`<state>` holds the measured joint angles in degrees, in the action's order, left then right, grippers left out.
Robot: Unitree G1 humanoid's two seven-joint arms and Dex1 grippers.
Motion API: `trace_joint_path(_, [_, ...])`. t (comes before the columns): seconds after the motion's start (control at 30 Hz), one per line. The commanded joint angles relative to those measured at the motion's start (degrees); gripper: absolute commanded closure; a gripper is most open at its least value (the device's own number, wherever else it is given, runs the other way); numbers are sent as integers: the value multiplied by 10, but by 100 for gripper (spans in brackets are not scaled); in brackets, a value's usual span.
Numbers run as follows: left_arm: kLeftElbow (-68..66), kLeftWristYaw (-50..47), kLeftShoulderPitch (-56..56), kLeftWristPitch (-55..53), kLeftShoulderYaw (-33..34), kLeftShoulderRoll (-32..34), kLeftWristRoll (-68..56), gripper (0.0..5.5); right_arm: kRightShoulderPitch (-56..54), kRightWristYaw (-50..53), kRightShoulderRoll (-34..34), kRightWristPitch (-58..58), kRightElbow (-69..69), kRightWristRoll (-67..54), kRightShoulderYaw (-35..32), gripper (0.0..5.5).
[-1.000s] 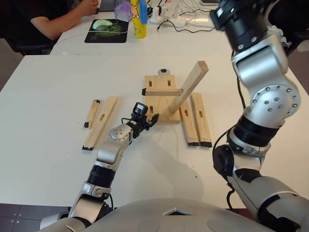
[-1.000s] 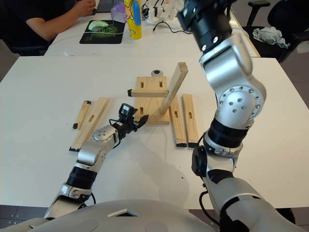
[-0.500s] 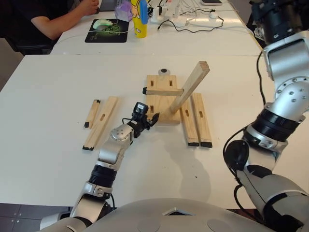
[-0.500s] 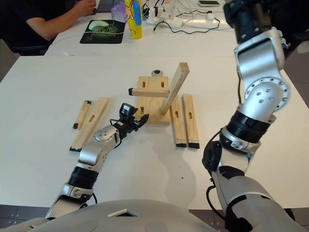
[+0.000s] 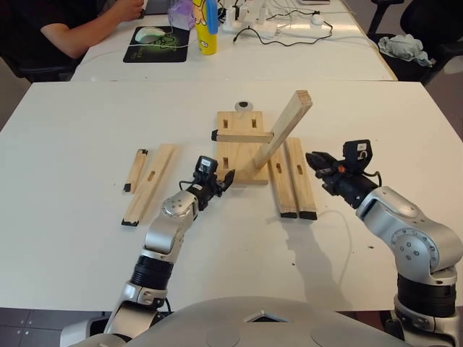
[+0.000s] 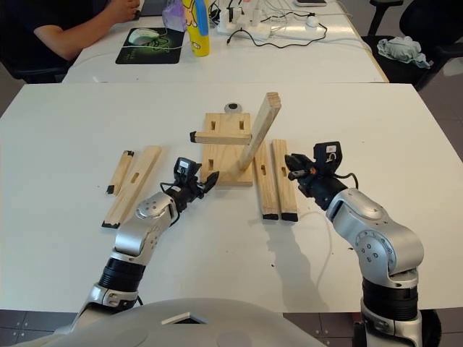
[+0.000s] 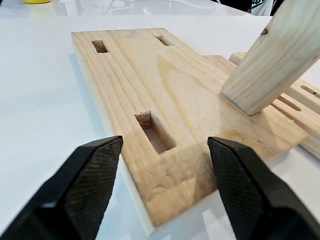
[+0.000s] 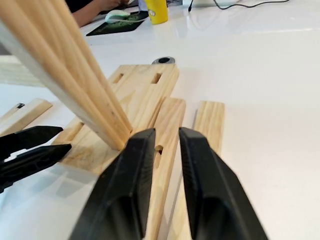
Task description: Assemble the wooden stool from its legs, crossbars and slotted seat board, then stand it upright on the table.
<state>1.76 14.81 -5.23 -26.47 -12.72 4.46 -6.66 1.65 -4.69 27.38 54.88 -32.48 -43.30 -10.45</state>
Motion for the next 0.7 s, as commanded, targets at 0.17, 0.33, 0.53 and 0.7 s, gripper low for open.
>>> trace_joint_path(0.17, [-13,-1,24,-50,-3,9,4,233,6,39,-47,51,-30,3,22,338])
trace_joint_path(0.33, [-13,3,12,-54,-14,4,6,233,-14,72,-83,57,-29,38,64,270])
trace_joint_path(0.53, [-11,5,2,-59,-16,4,4,233,-19,93,-83,70,-16,101,102,218])
trace_joint_path(0.7, [-8,6,1,-60,-18,1,2,233,-6,80,-79,75,-2,136,124,218])
